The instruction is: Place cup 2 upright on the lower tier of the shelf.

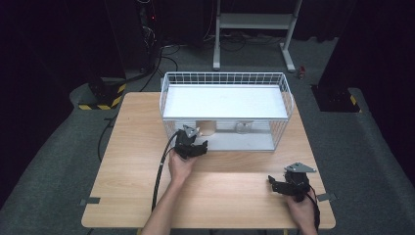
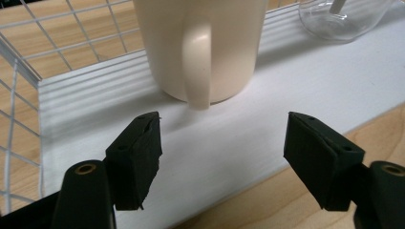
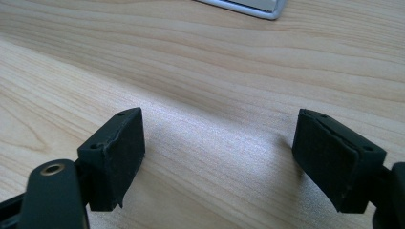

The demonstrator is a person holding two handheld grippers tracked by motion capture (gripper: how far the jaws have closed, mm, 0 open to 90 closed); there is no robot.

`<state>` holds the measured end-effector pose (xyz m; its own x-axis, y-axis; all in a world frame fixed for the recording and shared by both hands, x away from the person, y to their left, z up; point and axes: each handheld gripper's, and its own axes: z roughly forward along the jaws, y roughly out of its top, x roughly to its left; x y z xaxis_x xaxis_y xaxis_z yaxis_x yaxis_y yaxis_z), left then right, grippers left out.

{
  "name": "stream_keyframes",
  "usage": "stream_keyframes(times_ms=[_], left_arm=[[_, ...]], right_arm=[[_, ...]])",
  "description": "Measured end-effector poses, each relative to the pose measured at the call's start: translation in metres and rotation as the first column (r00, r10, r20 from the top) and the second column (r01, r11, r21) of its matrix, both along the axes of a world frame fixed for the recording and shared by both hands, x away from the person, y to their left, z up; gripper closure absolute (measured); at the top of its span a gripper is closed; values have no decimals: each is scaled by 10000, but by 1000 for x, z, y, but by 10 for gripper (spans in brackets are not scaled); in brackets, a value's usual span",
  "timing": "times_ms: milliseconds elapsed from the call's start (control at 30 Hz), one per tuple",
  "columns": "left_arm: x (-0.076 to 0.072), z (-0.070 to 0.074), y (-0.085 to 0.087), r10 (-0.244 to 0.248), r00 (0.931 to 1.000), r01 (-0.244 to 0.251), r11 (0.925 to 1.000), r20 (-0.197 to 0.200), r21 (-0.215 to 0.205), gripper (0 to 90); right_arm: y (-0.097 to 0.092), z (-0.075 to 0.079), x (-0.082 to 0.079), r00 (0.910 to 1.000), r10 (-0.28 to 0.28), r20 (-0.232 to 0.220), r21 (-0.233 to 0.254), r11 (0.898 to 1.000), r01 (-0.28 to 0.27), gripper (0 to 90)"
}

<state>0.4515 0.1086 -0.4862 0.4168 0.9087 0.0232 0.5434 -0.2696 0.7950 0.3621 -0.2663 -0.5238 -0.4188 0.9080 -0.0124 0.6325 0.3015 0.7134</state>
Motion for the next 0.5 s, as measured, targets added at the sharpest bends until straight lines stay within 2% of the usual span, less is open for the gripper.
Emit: stream_keyframes(times_ms=[100,333,500], left_arm=[[-2,2,1,-143,9999,143,9997,-14,190,291],[-9,6,6,-173,9998,174,9998,96,-134,280],[-14,9,6,-277,9995,278,9996,157,-16,271]], right_arm=[[0,0,0,10000,2,3,-3,10000,-2,183],[0,0,0,10000,3,4,-3,10000,-3,183],[0,0,0,10000,4,1,-3,10000,-4,183]])
